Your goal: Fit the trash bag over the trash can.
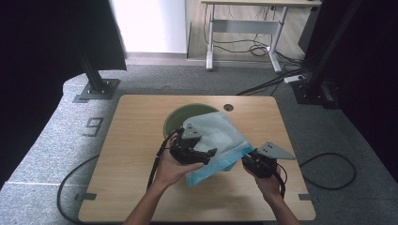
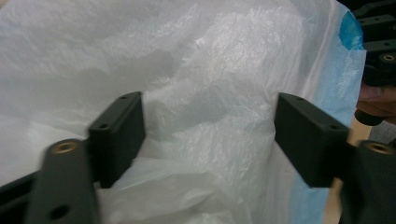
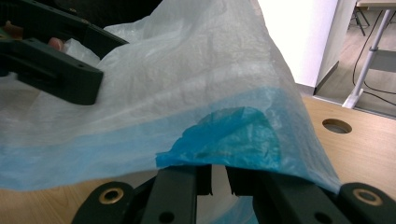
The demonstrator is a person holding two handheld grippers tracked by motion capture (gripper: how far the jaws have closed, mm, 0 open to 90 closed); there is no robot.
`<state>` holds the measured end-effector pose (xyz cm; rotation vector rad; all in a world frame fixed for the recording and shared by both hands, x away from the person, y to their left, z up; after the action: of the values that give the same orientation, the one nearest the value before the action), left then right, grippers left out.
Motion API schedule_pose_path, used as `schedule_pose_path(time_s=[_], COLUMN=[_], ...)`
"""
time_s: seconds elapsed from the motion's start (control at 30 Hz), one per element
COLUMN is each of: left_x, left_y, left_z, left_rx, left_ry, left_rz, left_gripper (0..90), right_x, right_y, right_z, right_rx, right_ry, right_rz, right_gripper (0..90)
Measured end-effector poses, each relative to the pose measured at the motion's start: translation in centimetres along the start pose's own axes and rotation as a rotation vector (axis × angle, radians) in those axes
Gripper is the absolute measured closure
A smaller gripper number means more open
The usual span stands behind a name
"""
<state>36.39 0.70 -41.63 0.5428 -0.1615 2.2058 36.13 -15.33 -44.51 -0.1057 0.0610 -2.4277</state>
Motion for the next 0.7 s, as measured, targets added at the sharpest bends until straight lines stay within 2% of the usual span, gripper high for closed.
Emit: schedule_pose_path(time_s=[0.17, 0.27, 0.43, 0.53, 0.7], left_x=[0.3, 0.5, 1.1, 1.4, 2.0], left_y=[0.2, 0.3, -0.2, -0.8, -2.4], left_z=[0.3, 0.6, 1.4, 1.8, 2.2], left_rx=[0.0, 0.014, 0.078, 0.125, 0.175], left_ry=[0.04, 0.063, 0.109, 0.135, 0.184], left_rz=[-0.028, -0.058, -0.111, -0.134, -0.137], left_gripper=[53.0, 62.9, 74.5, 81.4, 88.6], right_x=[0.1, 0.1, 0.1, 0.2, 0.8], right_y=[0.1, 0.1, 0.0, -0.1, -0.1], right_z=[-0.1, -0.2, -0.4, -0.6, -0.8], right_rx=[-0.006, -0.008, -0.01, -0.013, -0.02], right_ry=[0.002, -0.003, -0.01, -0.01, -0.002], right_rz=[0.001, 0.004, 0.012, 0.013, -0.001], right_gripper=[80.1, 79.3, 76.6, 70.7, 59.4])
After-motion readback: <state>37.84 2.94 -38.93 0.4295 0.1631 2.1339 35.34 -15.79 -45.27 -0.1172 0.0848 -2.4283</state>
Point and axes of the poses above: each handheld gripper's, and its own axes: x roughly backward along the jaws, z roughly out of its top, y roughly to its right, the point moved 8 cm from there along -x, roughly forward along the jaws, and after that the axes turned 10 degrees about y, right-handed, at the moved point
